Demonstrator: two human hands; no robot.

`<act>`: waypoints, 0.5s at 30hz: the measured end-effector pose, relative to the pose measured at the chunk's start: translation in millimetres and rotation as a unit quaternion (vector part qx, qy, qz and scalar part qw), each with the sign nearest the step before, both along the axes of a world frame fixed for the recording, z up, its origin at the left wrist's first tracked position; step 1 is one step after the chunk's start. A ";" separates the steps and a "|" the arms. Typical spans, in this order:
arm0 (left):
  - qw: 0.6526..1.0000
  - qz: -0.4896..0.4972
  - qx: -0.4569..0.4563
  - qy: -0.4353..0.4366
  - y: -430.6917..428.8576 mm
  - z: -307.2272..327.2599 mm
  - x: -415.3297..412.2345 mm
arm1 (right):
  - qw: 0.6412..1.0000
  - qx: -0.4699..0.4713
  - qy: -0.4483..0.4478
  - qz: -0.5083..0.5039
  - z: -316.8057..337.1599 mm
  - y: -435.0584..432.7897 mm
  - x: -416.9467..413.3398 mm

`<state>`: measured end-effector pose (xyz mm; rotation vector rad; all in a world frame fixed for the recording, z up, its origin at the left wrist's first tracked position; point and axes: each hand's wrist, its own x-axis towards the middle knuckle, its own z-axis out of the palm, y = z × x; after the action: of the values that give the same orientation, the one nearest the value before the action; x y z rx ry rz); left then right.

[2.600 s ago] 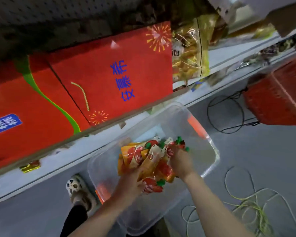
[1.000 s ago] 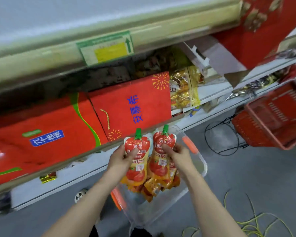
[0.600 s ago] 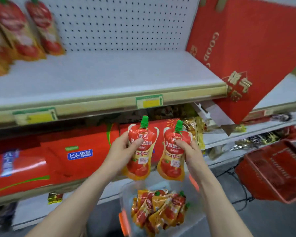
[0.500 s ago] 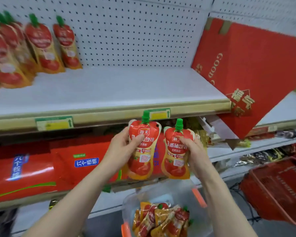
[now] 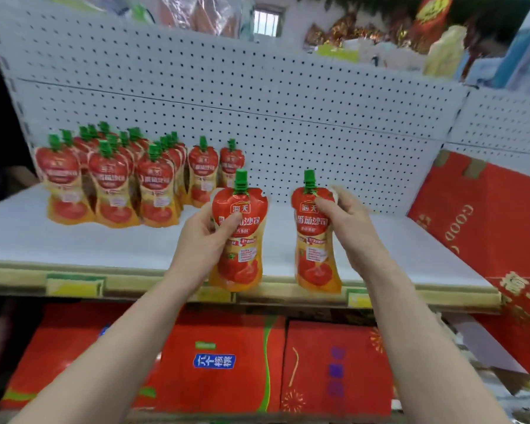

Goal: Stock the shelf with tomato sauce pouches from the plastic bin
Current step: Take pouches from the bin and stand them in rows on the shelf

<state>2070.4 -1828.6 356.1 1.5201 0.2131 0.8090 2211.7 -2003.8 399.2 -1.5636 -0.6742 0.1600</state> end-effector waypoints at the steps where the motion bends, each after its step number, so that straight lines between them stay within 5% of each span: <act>1: 1.000 0.016 -0.001 0.002 14.9 0.1 -1.5 | 1.000 -0.008 -0.008 -0.004 4.1 15.6 2.6; 15: 0.992 0.124 -0.010 0.037 128.3 -17.0 10.4 | 0.993 -0.090 -0.073 -0.019 -29.2 154.2 37.3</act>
<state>2080.8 -1700.3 339.1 1.5237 0.4712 0.9429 2249.1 -1849.7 370.0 -1.7733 -0.7611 0.0805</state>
